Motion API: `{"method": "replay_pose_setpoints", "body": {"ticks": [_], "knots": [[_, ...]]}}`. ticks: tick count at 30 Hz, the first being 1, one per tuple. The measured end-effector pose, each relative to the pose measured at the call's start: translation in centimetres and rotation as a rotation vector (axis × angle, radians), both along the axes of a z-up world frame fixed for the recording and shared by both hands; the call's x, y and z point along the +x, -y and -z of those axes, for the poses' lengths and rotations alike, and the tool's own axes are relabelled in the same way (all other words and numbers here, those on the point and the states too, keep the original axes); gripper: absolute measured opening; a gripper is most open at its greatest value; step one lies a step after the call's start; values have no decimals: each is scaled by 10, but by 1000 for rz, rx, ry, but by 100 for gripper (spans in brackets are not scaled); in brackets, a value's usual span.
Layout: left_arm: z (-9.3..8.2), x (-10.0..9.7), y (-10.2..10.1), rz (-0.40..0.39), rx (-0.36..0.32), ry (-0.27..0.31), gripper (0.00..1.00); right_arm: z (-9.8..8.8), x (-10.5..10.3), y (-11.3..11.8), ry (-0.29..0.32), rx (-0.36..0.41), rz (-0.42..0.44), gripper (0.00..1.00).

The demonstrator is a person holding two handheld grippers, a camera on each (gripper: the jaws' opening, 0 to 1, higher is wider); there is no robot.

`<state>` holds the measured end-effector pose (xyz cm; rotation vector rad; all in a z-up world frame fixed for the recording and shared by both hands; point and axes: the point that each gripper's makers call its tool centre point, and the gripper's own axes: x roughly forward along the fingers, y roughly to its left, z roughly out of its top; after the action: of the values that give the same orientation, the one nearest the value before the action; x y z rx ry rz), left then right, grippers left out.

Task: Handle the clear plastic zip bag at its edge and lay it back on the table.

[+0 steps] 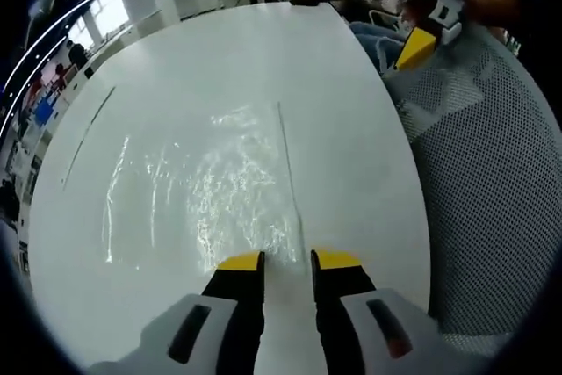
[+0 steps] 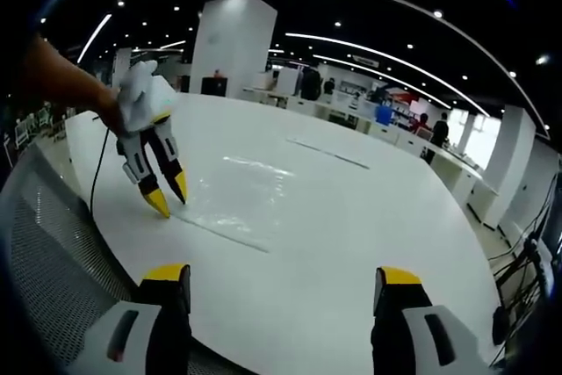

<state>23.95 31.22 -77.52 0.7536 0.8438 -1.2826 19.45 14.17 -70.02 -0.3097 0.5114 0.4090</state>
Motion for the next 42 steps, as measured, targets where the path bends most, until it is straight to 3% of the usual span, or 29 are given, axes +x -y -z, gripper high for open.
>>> {"method": "replay_pose_setpoints", "body": {"ticks": [9,16,30,42], "knots": [[2,6,-2,1,-22,-13,15,3,-1,1,-10,-7,-4,85],[4,3,-4,0,-40,-6,0,5,-2,0,-21,-17,-11,86],[-5,1,-12,43,-33,68,0,3,-2,-4,-15,-45,-41,87],[-26,-2,-25,39,-48,113,0,-2,-1,-13,-8,-67,-96,90]]}}
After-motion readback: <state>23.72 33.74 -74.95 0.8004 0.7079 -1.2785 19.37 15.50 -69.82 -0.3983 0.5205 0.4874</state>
